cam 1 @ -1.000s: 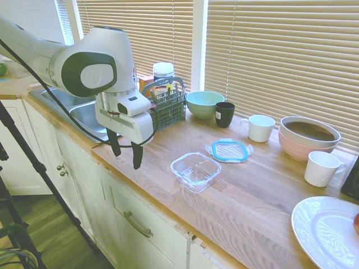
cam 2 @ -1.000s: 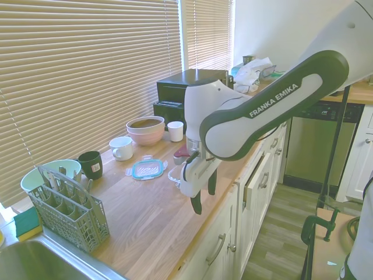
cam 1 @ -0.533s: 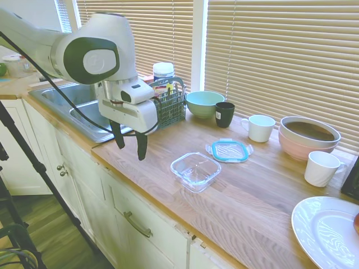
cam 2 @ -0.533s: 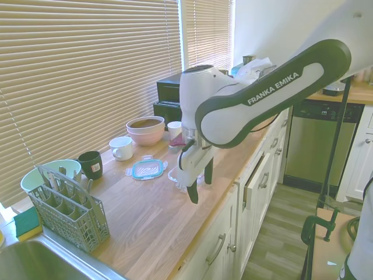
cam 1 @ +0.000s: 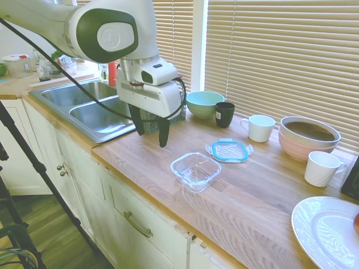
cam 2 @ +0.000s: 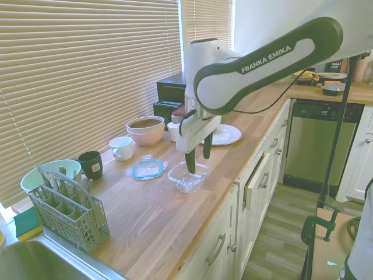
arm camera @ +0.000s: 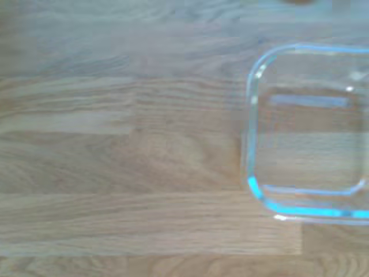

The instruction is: Cover the lid of the food container

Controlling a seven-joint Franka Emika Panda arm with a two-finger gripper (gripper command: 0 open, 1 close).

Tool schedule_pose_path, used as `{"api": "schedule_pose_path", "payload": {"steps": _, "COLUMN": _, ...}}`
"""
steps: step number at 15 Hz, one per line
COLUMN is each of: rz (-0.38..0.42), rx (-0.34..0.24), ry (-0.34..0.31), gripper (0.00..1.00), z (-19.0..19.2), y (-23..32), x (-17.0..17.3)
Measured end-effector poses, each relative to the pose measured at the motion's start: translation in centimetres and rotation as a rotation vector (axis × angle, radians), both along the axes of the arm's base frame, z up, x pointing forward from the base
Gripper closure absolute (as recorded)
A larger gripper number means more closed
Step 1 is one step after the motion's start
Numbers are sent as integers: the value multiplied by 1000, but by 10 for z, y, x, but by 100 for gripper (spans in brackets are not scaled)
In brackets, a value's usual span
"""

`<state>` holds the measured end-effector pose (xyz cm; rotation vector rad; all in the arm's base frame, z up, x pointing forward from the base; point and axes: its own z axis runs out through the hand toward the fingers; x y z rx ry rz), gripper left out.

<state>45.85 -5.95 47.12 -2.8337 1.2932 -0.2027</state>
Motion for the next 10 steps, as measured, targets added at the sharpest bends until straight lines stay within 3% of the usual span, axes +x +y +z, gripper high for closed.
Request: {"api": "schedule_pose_path", "payload": {"steps": 10, "rz": -85, "rx": 104, "ry": -45, "gripper": 0, "z": 32, "y": -66, "x": 79}}
